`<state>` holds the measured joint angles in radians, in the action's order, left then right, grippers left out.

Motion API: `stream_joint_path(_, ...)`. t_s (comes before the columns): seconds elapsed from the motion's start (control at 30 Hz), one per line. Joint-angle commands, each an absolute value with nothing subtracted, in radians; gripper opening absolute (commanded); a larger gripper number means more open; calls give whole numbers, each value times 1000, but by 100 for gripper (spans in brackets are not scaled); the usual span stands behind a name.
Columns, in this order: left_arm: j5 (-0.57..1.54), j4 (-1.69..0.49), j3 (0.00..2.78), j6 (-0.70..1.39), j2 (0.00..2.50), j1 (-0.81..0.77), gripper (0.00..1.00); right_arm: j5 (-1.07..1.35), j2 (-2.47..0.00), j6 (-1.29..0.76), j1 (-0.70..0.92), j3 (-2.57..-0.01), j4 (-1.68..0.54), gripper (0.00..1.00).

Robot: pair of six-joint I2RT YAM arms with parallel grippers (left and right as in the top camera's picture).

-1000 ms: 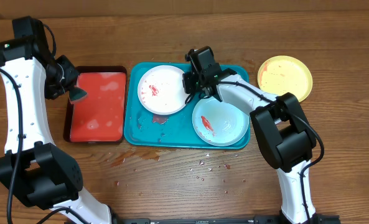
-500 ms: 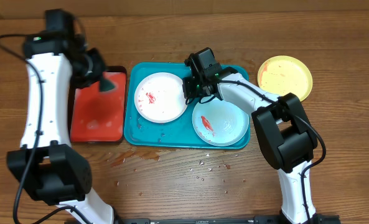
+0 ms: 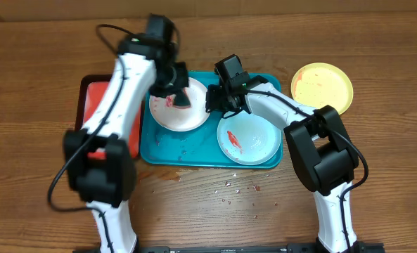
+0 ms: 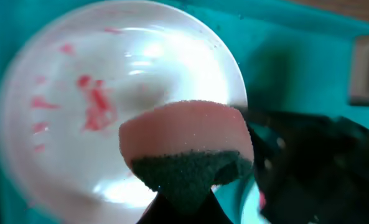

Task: Clean dirty plates on tray and stack at the side
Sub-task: 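Carry the sponge with the left gripper onto the white plate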

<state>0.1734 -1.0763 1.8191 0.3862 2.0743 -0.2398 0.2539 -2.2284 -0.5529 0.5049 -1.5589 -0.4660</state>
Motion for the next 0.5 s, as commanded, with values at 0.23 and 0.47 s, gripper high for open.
stream_joint_path(0.23, 184, -966, 1814, 399, 2215, -244, 4, 213, -2243, -576, 518, -1544, -487, 4)
stream_joint_path(0.47, 179, -959, 1814, 396, 2220, -241, 5, 171, -2233, -408, 515, -1555, -502, 8)
